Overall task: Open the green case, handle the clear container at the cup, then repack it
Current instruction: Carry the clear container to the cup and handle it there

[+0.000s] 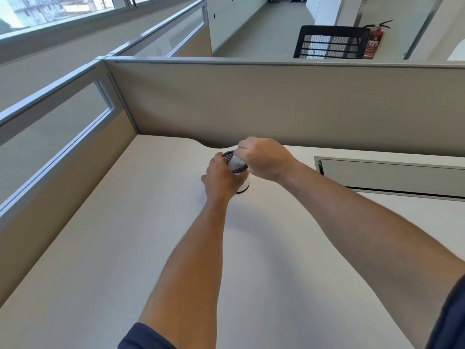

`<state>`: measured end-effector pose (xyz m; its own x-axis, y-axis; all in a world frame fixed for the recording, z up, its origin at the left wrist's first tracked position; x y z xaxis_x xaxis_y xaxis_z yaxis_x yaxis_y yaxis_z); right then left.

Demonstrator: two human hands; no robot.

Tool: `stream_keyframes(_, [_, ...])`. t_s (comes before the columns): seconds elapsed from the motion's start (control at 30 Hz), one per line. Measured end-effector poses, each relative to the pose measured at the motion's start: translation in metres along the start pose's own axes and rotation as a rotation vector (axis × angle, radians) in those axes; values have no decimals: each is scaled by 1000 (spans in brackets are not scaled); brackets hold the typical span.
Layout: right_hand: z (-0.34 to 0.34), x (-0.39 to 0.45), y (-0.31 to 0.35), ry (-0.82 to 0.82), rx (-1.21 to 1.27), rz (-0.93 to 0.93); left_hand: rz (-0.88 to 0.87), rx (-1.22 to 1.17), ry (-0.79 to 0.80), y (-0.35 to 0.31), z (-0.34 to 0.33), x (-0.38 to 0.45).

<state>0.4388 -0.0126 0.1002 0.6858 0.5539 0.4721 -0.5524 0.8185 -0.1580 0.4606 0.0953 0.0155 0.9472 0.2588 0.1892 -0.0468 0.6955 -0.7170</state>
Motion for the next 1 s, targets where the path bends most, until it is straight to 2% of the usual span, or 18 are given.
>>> stream_keyframes(0.23, [1,0,3,-26,37,5,-7,-13,5,1,1,1])
stream_keyframes(0.43, [-2,-6,-2,31,41,-2,-6,-5,1,-2,5,-1])
stream_keyframes(0.7, [-4,-18,-7,93,120,-117,-13,-5,-16,-4,5,-4])
stream_keyframes(0.77, [-1,-21,-13,35,177,-213,-10,-6,-18,-5,5,-5])
stream_keyframes(0.83, [5,-26,-26,-113,289,-376,-6,-11,-25,-4,6,-5])
stream_keyframes(0.9, [7,-36,-41,-224,418,-581,-15,-3,-31,-5,7,-6])
stream_keyframes(1.0, [-3,-60,-67,-298,583,-950,-34,24,-34,-6,8,-6])
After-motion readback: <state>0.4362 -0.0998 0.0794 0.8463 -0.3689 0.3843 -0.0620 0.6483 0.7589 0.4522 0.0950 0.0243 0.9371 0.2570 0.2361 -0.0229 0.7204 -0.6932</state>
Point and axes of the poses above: each hand's wrist, its own x-axis towards the middle knuckle, its own z-axis out of the back of the hand, y = z × x, the point moved 6 cm from there along x, towards the middle knuckle, and after that the axes turned 9 degrees about -y, right-handed, at the moved point
